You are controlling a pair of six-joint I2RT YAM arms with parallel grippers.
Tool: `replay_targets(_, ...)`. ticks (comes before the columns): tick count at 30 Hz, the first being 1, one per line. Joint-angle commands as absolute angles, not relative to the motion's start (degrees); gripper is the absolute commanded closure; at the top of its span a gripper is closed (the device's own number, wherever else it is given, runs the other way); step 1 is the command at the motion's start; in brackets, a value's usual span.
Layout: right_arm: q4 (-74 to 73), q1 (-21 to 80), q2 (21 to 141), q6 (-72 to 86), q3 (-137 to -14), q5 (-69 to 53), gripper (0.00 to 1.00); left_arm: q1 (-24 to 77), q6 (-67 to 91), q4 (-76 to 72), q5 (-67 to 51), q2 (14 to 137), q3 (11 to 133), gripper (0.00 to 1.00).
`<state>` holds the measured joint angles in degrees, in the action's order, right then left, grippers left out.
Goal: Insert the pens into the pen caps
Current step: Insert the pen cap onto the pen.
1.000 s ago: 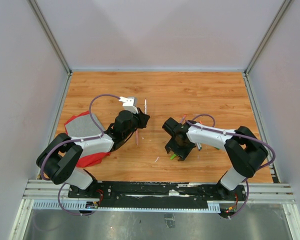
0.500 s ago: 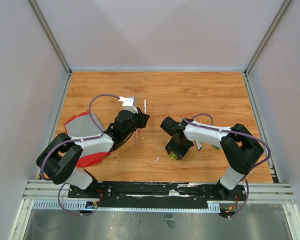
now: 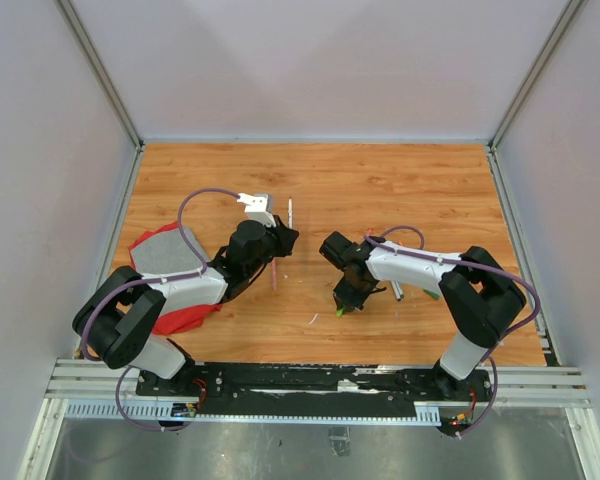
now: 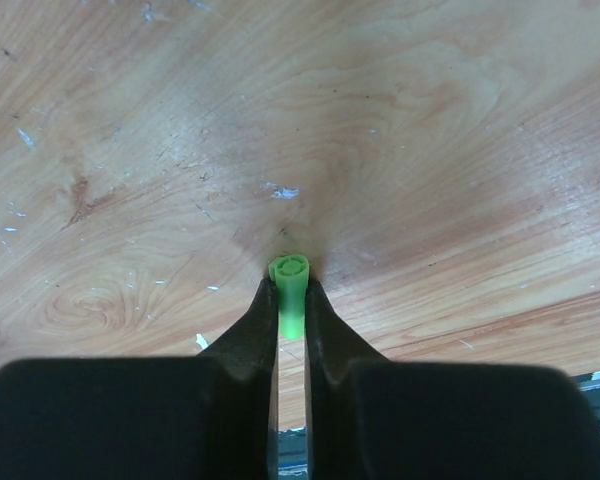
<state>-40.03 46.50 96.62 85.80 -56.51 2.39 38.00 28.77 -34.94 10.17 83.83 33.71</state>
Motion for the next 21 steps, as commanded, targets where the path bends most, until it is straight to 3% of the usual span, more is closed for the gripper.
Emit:
replay_targets(1, -39.06, 47.27, 99.83, 86.31, -53.35, 4.77, 0.99, 37.62, 28.74, -35.77, 10.28, 82.35, 33.7, 1.0)
replay_targets(10, -35.79, 47.26, 95.28, 78.95, -54.05, 7.82, 0.99, 37.62, 28.65, -35.77, 10.39, 82.34, 33.64, 0.99)
replay_targets(21, -22.54, 47.24, 87.39, 58.13, -51.55, 7.97, 0.99, 37.62, 28.3, -35.94, 9.37, 82.66, 33.85, 1.0)
